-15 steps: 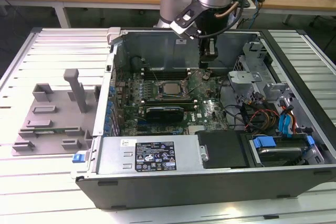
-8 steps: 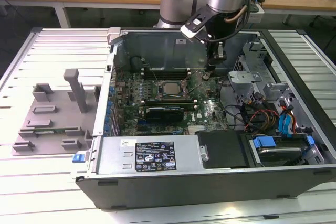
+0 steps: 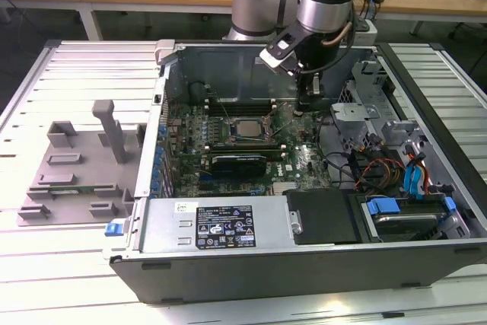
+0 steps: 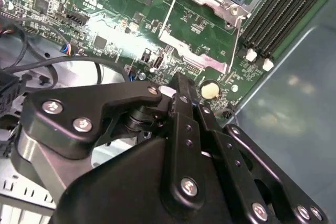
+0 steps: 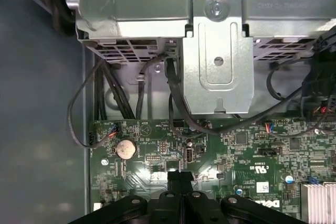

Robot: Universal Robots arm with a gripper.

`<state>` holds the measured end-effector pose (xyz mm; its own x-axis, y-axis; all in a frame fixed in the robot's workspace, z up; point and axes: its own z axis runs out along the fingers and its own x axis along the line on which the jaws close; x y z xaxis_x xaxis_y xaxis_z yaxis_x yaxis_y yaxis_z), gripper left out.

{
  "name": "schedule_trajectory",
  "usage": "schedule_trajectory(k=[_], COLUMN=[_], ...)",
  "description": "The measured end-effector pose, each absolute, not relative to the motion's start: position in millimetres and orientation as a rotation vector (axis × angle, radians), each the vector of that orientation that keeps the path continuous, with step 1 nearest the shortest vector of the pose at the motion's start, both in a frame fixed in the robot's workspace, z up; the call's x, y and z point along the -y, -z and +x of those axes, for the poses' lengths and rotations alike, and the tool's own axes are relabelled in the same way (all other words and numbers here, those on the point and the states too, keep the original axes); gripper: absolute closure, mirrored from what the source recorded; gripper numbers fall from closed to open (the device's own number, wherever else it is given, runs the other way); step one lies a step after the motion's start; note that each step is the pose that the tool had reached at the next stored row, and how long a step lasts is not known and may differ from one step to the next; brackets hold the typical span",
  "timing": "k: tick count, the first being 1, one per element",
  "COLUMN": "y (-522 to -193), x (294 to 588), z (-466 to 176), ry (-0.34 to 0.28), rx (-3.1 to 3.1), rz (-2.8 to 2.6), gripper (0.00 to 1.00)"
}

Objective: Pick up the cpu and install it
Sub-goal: 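Close the cpu cover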

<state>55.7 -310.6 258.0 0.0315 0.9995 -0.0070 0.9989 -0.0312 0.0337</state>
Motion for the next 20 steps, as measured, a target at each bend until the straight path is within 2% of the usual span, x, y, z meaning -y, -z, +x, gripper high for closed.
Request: schedule_trajectory(k=[3,12,20], y=[-247.7,-247.4,-247.3], x=[310.6,310.6,308.7], z=[55.7,44.4,3.1], ry=[-0.022,-0.027,-0.065], rx=[-2.169,-2.17,-2.164], rz=[2.238,2.239,2.234], gripper=[0.89,0.89,0.89])
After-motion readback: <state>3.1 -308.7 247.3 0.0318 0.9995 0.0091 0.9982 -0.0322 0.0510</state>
